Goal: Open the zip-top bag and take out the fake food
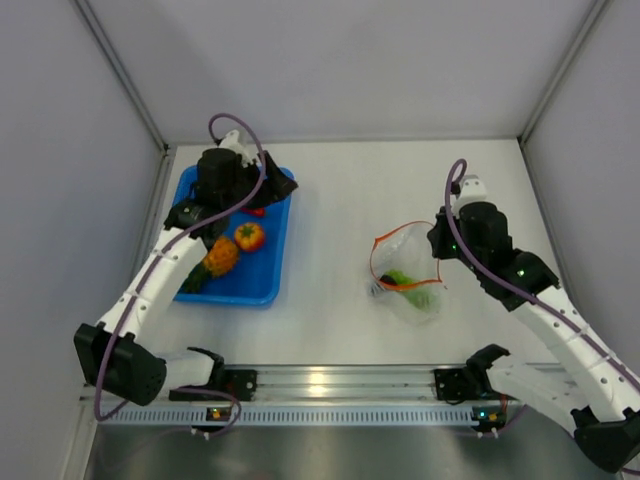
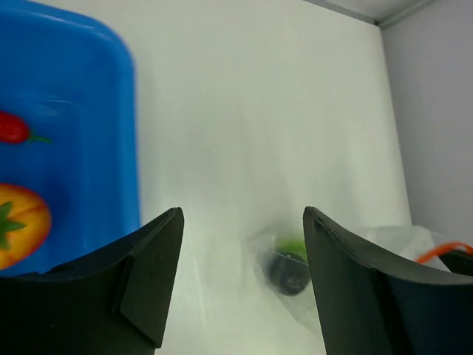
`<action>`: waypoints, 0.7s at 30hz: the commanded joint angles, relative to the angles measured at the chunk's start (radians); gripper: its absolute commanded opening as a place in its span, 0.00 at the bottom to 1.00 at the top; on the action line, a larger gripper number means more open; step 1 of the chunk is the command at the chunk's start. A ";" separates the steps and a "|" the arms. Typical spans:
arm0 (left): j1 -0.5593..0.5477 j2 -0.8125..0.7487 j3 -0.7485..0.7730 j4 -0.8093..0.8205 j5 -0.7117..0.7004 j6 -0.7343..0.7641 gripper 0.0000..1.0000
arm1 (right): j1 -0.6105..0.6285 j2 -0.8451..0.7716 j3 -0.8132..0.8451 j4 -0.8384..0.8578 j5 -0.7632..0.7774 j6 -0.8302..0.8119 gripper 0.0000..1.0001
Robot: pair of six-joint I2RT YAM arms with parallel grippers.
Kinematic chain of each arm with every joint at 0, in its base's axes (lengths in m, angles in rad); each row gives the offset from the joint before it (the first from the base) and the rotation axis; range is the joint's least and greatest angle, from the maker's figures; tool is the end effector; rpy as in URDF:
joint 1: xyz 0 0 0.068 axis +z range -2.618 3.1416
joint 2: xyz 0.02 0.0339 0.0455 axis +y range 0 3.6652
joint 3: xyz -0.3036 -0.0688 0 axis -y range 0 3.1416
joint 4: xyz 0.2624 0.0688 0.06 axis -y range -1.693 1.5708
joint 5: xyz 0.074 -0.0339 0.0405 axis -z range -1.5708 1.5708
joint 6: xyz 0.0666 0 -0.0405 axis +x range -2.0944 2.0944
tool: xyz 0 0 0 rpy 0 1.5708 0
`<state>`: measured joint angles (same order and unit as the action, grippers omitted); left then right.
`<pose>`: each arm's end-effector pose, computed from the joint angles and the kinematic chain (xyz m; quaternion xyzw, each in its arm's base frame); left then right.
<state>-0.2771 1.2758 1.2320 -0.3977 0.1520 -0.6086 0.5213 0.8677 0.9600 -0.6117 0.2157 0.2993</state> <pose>0.3079 -0.0980 0.3927 -0.0989 0.8375 -0.2866 0.4546 0.1807 0.0873 0.3600 -0.0416 0.8606 0.1136 0.4946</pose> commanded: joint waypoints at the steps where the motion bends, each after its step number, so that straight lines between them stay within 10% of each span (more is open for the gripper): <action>1: -0.153 -0.020 0.086 0.022 0.012 0.018 0.71 | 0.002 0.011 0.068 0.015 -0.015 0.032 0.00; 21: -0.761 0.238 0.429 0.025 -0.057 0.112 0.50 | 0.002 0.011 0.097 0.078 -0.013 0.100 0.00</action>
<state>-1.0019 1.4769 1.5814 -0.4049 0.0902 -0.5312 0.5213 0.8867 1.0115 -0.6132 0.2298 0.3710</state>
